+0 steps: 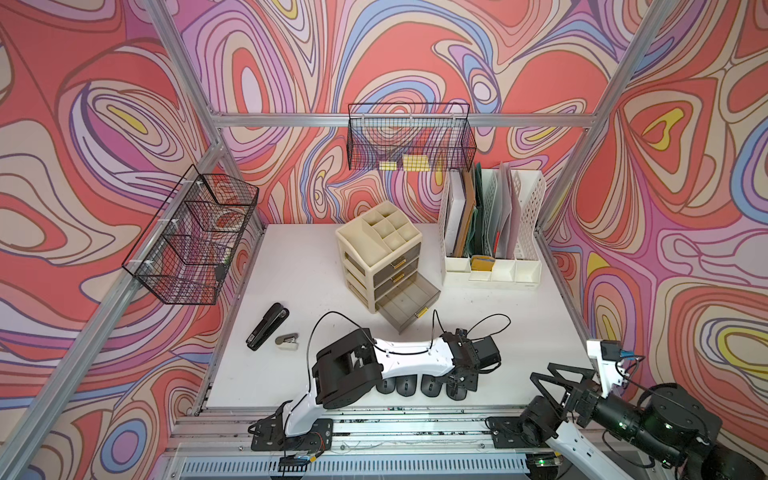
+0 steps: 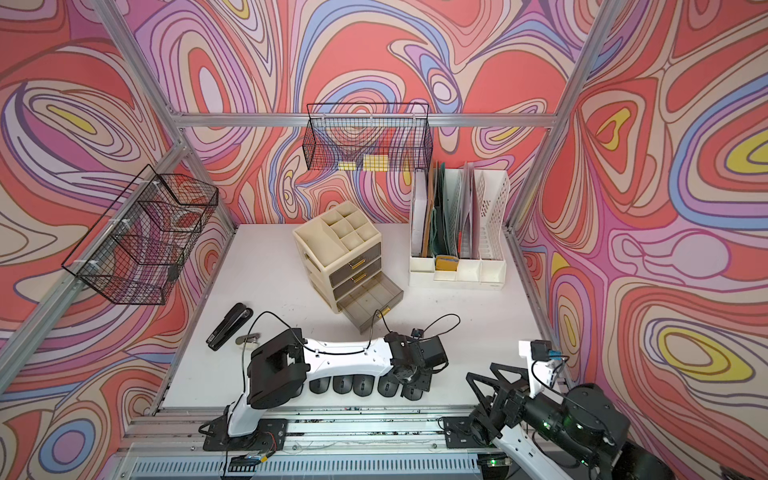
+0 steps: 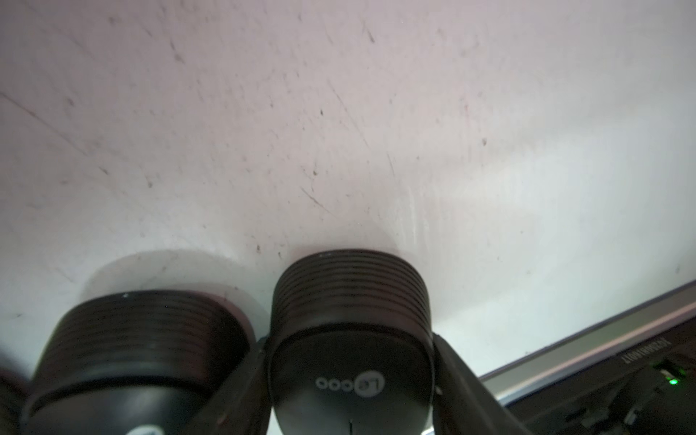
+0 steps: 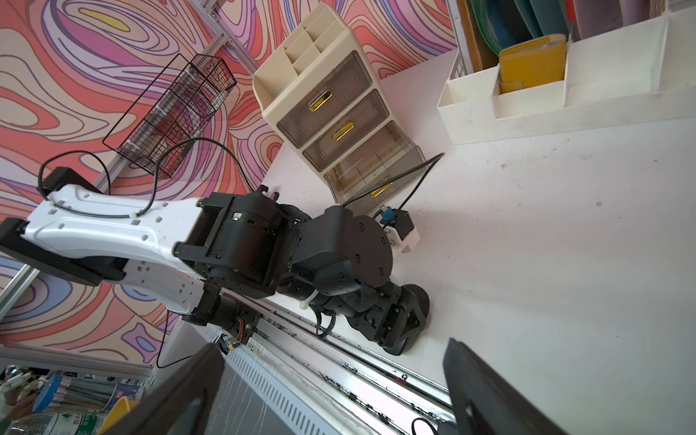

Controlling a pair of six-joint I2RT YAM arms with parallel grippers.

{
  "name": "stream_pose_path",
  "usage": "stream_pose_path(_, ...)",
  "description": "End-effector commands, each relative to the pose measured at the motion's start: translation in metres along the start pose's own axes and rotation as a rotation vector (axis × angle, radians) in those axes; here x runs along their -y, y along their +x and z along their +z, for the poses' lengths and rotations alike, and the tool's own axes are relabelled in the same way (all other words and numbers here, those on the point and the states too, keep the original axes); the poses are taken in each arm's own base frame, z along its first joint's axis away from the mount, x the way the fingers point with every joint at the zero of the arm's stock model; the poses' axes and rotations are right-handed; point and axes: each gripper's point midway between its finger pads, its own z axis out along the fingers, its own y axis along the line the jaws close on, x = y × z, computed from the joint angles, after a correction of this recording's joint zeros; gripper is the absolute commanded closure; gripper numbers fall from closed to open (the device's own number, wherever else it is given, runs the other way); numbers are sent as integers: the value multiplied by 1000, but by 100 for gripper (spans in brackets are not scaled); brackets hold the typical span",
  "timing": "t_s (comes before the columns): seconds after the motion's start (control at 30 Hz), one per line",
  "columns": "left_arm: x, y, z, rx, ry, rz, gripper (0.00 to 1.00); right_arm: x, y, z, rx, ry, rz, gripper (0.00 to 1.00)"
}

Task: Take the mice out of the drawer
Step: Place the mouse at the center of the board, then close the drawer in the storage box.

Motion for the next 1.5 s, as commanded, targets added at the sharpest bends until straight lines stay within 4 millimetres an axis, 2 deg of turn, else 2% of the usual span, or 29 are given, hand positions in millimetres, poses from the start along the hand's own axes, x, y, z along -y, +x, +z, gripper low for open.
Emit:
stream_pose_path(0.0, -5, -10, -6, 5, 26, -6, 29, -12, -28, 15, 75, -11, 46, 4)
stream_pose_path(0.17, 1, -19, -28, 4, 84, 30, 10, -21, -57, 40, 130, 10, 59, 4)
stream_pose_path(0.27, 6, -21, -43, 0, 139, 55, 3, -24, -77, 54, 173, 43, 49, 4)
stream_pose_path(0.47, 14, -39, -98, 84, 233, 198, 1, -16, -106, 88, 249, 146, 45, 5)
stream_pose_path(0.57, 3, -48, -128, 135, 256, 253, 1, -13, -114, 106, 281, 172, 55, 7)
stream_pose_path(0.73, -33, -66, -170, 211, 258, 269, 1, 2, -115, 134, 283, 260, 76, 11)
stream_pose_path(0.93, -66, -98, -233, 347, 280, 265, 1, 13, -102, 168, 233, 292, 68, 18)
stream_pose_path(1.0, -76, -111, -258, 399, 279, 271, 0, 17, -91, 184, 185, 299, 73, 20)
stream_pose_path(1.17, -112, -144, -304, 501, 218, 269, 0, 19, -58, 228, 31, 271, 96, 26)
stream_pose_path(1.33, -156, -178, -334, 564, 125, 249, 1, 28, -28, 267, -74, 242, 162, 33)
stream_pose_path(1.47, -192, -208, -348, 601, 40, 215, 1, 45, -5, 291, -137, 230, 251, 41)
